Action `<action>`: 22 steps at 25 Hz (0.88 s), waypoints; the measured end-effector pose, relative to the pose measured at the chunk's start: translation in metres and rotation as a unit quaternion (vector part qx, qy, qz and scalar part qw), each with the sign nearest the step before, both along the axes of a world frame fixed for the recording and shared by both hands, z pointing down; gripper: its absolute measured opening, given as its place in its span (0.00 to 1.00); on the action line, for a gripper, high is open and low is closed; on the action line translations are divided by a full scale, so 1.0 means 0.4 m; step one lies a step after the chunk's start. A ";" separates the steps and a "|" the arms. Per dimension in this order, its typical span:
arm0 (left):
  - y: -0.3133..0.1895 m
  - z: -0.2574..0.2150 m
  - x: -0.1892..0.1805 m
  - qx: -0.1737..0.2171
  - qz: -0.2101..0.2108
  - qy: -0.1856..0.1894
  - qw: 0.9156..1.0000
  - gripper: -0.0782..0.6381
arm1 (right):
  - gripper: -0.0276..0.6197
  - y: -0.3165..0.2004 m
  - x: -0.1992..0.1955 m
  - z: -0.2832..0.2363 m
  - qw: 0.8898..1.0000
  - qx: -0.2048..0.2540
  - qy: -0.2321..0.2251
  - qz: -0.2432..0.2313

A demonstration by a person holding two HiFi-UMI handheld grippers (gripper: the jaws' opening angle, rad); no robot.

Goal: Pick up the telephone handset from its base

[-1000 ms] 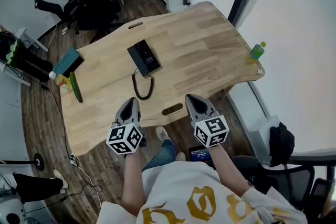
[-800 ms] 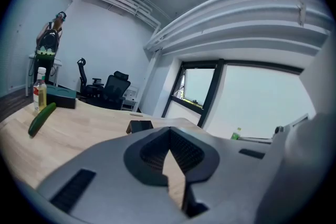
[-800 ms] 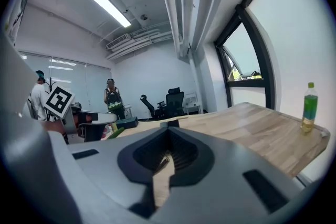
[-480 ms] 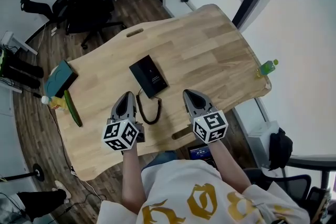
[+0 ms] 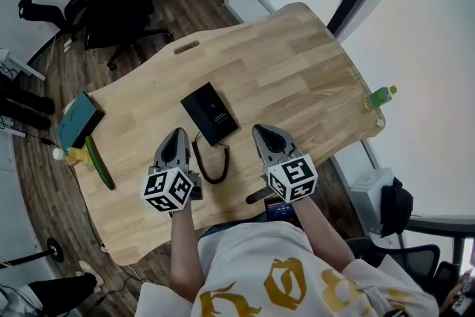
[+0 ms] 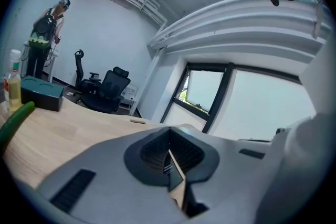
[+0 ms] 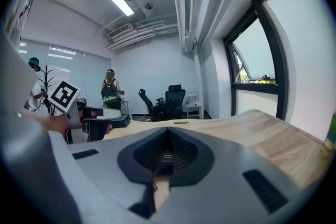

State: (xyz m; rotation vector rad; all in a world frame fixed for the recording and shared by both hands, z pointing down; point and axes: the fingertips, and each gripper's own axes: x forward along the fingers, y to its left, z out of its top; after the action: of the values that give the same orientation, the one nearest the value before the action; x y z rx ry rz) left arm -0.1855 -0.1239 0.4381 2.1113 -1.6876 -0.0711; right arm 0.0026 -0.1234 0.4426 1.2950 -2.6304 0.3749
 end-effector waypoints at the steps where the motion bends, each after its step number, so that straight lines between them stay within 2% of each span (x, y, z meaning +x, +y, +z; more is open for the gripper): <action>1: -0.002 0.003 0.001 -0.002 0.000 -0.001 1.000 0.12 | 0.05 -0.002 -0.001 0.002 1.000 0.000 0.000 -0.001; 9: -0.020 0.014 -0.008 -0.006 -0.002 -0.005 1.000 0.12 | 0.05 -0.027 -0.031 0.007 1.000 -0.002 -0.009 -0.016; 16: -0.036 0.071 0.005 -0.034 -0.003 0.000 0.999 0.12 | 0.05 -0.061 -0.038 0.039 0.999 -0.018 -0.015 -0.026; 22: -0.060 0.150 0.006 -0.068 0.003 0.009 0.998 0.12 | 0.05 -0.103 -0.044 0.108 0.999 -0.032 0.011 -0.036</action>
State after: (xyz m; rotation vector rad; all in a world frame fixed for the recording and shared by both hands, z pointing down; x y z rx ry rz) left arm -0.1829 -0.1477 0.4979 2.0095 -1.6278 0.0257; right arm -0.0149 -0.1645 0.4857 1.1742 -2.6160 0.4268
